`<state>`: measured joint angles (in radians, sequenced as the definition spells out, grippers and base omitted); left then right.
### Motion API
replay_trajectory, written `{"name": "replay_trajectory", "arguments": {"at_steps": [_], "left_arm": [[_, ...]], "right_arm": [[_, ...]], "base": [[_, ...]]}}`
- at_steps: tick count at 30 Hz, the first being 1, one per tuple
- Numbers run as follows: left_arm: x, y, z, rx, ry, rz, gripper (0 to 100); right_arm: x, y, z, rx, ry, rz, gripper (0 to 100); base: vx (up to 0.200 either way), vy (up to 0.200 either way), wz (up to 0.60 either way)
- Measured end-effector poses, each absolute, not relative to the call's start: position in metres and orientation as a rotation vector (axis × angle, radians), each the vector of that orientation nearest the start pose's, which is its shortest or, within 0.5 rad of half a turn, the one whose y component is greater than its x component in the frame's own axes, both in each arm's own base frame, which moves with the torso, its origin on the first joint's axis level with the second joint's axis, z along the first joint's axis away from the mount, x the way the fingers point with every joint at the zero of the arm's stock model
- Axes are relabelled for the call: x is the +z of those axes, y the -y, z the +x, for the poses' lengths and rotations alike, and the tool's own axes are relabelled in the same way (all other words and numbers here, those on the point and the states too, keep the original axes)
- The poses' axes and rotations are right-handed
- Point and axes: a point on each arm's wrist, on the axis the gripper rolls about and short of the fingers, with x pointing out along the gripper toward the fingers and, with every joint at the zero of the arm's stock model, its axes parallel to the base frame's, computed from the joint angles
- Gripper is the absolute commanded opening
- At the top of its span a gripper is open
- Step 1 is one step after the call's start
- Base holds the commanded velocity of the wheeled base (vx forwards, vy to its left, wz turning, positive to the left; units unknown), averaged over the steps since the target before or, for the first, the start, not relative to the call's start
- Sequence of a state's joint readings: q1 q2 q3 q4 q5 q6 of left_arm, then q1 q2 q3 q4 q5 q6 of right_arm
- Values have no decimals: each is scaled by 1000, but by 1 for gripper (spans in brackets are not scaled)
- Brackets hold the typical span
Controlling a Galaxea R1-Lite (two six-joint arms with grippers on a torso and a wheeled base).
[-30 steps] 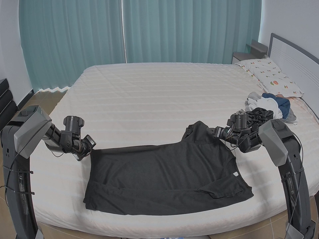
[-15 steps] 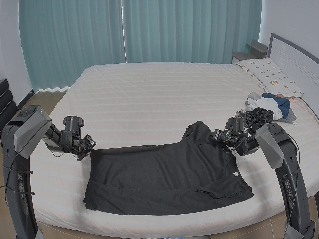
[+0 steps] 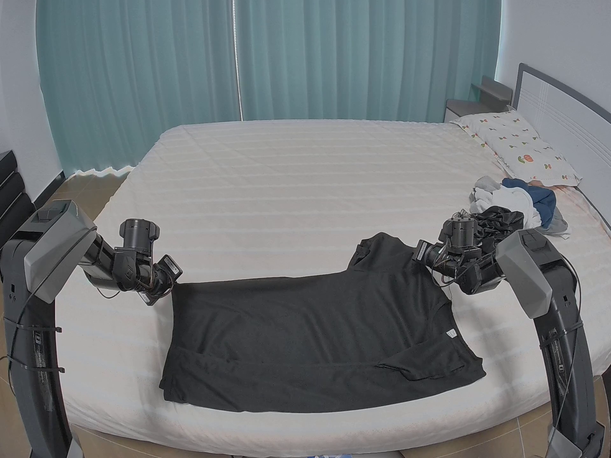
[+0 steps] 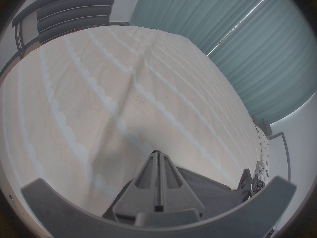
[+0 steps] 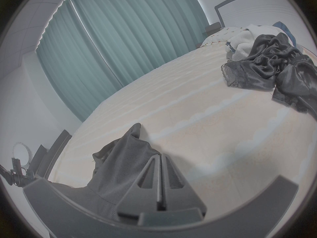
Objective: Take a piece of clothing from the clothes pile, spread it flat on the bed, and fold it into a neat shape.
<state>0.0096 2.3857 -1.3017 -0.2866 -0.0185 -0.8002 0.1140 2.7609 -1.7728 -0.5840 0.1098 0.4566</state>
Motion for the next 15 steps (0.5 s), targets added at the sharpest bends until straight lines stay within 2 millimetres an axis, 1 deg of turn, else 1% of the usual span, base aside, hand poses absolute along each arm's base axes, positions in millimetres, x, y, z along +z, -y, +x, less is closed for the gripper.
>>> {"name": "replay_trajectory", "arguments": {"at_steps": [7, 12, 15], "left_arm": [[19, -6, 440, 309, -739, -770, 0], [25, -11, 439, 312, -721, -776, 0], [29, -12, 439, 313, -713, -778, 0]], "right_arm": [[-23, -53, 519, 118, -405, 460, 0], [-18, -53, 513, 126, -354, 473, 0], [-19, -55, 509, 129, -358, 473, 0]], "base": [[0, 0, 0], [0, 0, 0], [0, 0, 0]]}}
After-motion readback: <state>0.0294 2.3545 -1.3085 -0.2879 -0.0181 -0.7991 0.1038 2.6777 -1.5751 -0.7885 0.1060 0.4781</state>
